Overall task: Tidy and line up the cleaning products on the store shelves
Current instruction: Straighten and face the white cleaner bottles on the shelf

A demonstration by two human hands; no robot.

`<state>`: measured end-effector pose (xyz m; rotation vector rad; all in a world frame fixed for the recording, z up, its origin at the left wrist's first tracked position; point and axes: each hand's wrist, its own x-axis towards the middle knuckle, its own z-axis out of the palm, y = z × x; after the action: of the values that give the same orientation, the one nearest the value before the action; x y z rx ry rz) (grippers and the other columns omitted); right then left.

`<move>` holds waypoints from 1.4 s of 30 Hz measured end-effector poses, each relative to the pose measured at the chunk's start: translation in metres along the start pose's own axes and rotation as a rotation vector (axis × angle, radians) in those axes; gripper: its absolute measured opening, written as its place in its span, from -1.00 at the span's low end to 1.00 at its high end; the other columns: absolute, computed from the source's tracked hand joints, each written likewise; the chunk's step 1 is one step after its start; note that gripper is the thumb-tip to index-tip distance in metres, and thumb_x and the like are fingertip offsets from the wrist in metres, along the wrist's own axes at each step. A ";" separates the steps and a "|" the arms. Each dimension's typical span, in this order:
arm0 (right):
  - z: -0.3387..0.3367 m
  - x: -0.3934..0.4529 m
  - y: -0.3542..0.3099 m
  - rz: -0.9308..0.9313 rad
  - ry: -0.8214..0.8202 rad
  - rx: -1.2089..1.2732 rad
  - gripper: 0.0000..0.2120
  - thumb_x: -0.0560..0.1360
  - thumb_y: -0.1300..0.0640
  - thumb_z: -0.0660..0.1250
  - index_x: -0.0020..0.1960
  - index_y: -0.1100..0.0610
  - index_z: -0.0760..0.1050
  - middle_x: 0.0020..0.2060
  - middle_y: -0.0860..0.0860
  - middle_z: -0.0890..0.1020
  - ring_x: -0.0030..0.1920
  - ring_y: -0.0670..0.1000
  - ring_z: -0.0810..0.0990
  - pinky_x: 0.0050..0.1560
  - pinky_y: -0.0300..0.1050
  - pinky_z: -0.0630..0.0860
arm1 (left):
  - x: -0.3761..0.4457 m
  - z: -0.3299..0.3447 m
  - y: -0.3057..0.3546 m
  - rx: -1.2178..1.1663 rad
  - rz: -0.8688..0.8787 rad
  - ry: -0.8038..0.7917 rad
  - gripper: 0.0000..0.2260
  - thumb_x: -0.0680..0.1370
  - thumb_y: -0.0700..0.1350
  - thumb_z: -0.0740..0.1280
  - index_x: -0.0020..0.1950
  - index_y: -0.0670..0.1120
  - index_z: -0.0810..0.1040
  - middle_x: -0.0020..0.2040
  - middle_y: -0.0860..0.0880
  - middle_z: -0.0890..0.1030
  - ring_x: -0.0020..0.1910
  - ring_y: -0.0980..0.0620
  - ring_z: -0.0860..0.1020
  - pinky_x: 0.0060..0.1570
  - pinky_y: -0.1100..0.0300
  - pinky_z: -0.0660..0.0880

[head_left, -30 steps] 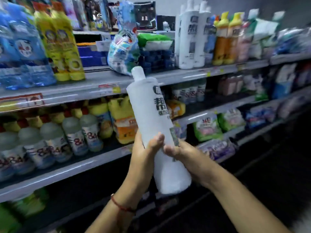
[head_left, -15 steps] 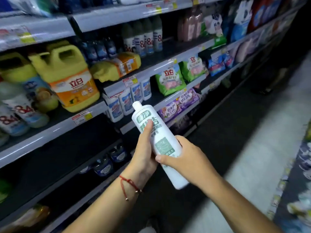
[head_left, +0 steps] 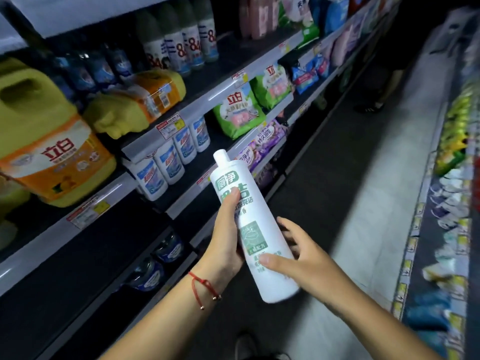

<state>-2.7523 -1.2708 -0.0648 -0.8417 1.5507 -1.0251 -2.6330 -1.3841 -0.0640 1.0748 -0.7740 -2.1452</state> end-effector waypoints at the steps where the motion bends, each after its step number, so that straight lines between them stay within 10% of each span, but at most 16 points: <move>1: 0.001 0.004 0.001 0.018 -0.021 0.053 -0.21 0.26 -0.07 0.58 0.42 -0.18 0.33 0.18 -0.17 0.62 0.08 -0.22 0.66 0.08 -0.16 0.61 | 0.006 -0.001 0.002 0.047 0.052 0.001 -0.41 0.50 0.24 0.38 0.31 -0.20 0.47 -0.01 -0.24 0.61 -0.06 -0.21 0.63 0.00 -0.20 0.63; 8: 0.018 0.033 0.001 0.038 -0.032 0.077 -0.41 0.29 0.13 0.55 0.27 0.01 0.45 0.07 -0.02 0.71 0.10 -0.03 0.69 0.07 -0.15 0.60 | 0.020 0.009 0.020 0.402 0.485 -0.074 -0.75 0.57 -0.06 0.43 0.17 -0.14 0.54 0.04 -0.29 0.62 -0.02 -0.17 0.64 0.02 -0.13 0.60; 24: -0.056 0.116 -0.045 -0.237 0.014 0.085 -0.48 0.37 0.52 0.43 0.03 -0.08 0.64 -0.14 -0.09 0.73 -0.08 -0.14 0.70 -0.19 -0.27 0.58 | 0.070 0.091 0.078 1.294 0.749 -0.205 -0.06 0.39 0.21 0.54 0.57 0.27 -0.01 0.36 0.30 0.44 0.27 0.28 0.48 0.16 0.10 0.53; 32: -0.170 0.182 -0.084 -0.202 0.058 -0.120 -0.45 0.32 0.08 0.62 0.25 -0.13 0.52 0.00 -0.15 0.72 0.00 -0.14 0.71 -0.12 -0.20 0.64 | 0.136 0.166 0.093 1.080 0.665 -0.127 -0.03 0.43 0.05 0.57 0.47 0.50 -0.10 0.29 0.35 0.51 0.23 0.35 0.53 0.19 0.10 0.57; 42: -0.241 0.270 -0.197 -0.454 -0.003 -0.493 -0.40 0.18 -0.23 0.59 0.15 -0.25 0.45 -0.06 -0.27 0.66 -0.06 -0.23 0.63 -0.05 -0.06 0.63 | 0.207 0.231 0.146 0.590 0.829 0.171 -0.17 0.45 -0.13 0.54 0.55 0.19 0.10 0.24 0.18 0.60 0.16 0.18 0.63 -0.01 0.24 0.62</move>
<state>-3.0422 -1.5461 0.0361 -1.5898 1.6768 -0.9586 -2.8882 -1.5769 0.0574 0.9439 -1.4996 -1.1341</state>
